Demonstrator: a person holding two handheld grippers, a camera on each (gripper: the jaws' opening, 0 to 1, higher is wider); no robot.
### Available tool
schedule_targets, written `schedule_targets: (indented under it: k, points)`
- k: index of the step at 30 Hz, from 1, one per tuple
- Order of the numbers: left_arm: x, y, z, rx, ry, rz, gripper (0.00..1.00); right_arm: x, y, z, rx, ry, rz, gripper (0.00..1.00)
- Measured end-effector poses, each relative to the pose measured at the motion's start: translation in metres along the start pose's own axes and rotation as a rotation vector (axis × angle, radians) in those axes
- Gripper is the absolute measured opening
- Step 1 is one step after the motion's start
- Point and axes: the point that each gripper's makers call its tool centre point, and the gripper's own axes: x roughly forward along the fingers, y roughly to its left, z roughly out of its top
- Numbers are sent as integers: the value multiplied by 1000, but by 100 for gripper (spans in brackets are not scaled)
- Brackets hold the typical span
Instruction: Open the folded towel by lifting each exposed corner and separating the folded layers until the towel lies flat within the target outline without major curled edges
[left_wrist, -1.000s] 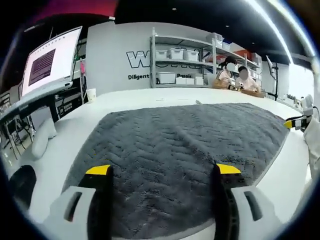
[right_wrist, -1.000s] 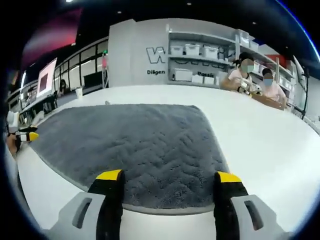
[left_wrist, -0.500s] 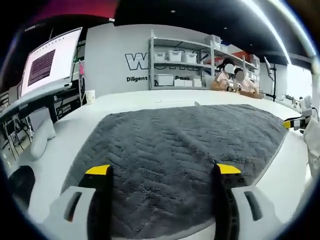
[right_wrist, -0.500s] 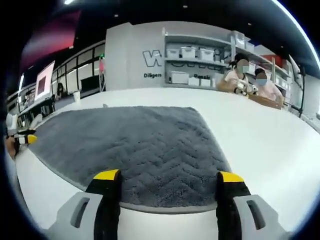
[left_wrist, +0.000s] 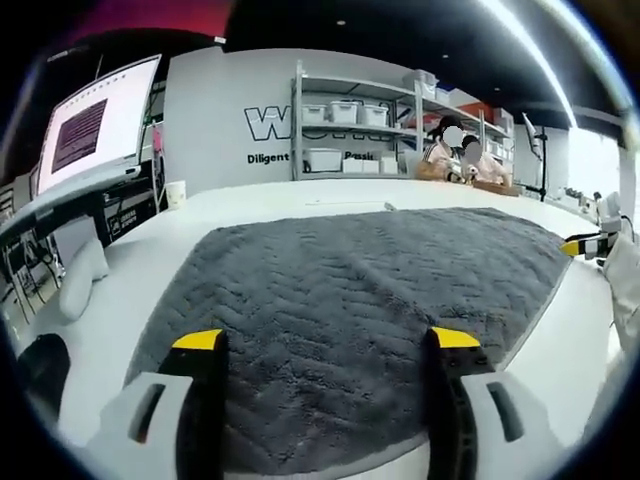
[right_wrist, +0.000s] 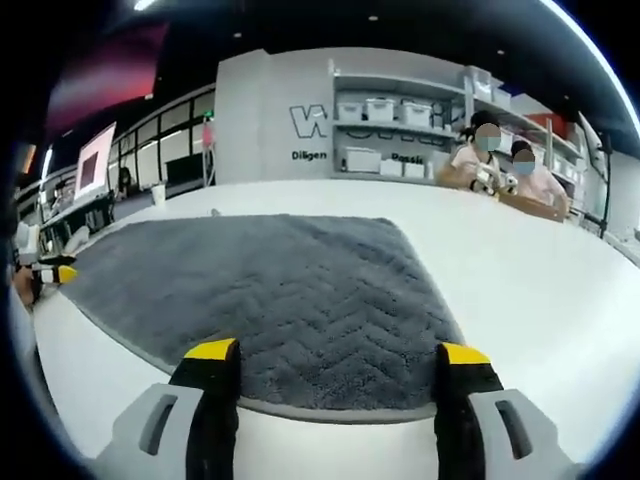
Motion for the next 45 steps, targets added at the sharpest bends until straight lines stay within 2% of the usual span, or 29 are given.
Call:
schedule_targets:
  k: [30,35,37,40,43,45]
  points:
    - [-19,3,-7,21,25,-42,79,-32,3,-14,-12,29,19,78]
    - [-21,2,-6,17,16,-69,79,-31,3,-13,-26,15,43,78]
    - [-22,-3,-6,13,20,-98,83,-34,7,-9,-39,16,63,79]
    - [-26,-10,-3,-1,15,-119,88,-40,21,9,-77,-57,104,81]
    - [-32,-19,1,-26,-2,-146,89,-51,61,23,-132,-96,250,73]
    - [-37,-25,1,-31,-6,-158,88,-54,80,23,-153,-89,304,70]
